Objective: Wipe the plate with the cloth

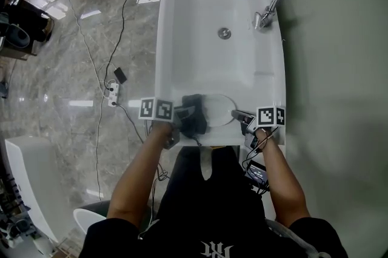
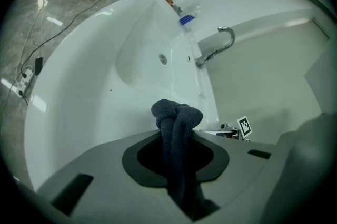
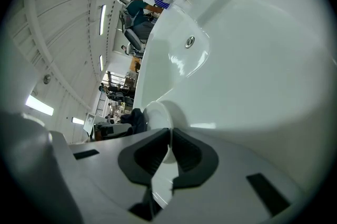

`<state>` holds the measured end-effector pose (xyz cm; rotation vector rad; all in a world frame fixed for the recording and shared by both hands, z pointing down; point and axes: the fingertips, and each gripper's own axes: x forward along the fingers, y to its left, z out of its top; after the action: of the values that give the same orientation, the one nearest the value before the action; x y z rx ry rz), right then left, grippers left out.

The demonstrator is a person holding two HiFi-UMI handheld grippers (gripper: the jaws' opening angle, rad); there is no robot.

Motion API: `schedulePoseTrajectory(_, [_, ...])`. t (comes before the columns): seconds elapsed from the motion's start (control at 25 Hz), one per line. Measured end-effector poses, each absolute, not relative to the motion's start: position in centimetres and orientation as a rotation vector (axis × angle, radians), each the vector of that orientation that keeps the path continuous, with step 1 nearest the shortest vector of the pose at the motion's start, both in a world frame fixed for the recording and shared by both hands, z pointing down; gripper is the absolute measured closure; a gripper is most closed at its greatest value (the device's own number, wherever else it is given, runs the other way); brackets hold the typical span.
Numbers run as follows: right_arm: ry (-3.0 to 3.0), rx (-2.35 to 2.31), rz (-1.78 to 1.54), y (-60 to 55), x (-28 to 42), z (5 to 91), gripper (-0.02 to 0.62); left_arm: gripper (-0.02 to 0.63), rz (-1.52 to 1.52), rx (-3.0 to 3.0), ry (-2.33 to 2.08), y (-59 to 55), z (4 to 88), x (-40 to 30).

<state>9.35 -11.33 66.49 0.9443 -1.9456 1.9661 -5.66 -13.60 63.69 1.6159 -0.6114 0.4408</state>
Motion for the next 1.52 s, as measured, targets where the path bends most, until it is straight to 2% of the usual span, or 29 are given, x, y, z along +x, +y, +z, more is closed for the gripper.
schedulePoseTrajectory(0.2, [-1.948,0.945,1.970,-11.4,9.4,66.4,0.575,0.543,0.383,1.699,-0.602,-13.5,60.3,-5.1])
schedulePoseTrajectory(0.36, [-1.950,0.942,1.983,-11.6,9.6,66.6,0.574,0.543,0.270,1.735,-0.476,-13.6,57.6,0.2])
schedulePoseTrajectory(0.52, [-1.951,0.941,1.985,-11.4,9.5,66.6,0.575,0.543,0.299,1.724,-0.383,-13.2,59.0,5.2])
schedulePoseTrajectory(0.68, [-1.955,0.942,1.983,-11.4,9.4,66.5,0.575,0.543,0.409,1.694,-0.359,-12.5,62.1,6.7])
schedulePoseTrajectory(1.0, [-1.954,0.941,1.971,-11.5,9.7,66.6,0.575,0.543,0.458,1.611,-0.451,-12.9,64.4,3.3])
schedulePoseTrajectory(1.52, [-1.947,0.951,1.933,-11.5,9.5,66.3,0.574,0.543,0.385,1.590,-0.657,-13.2,63.2,-7.6])
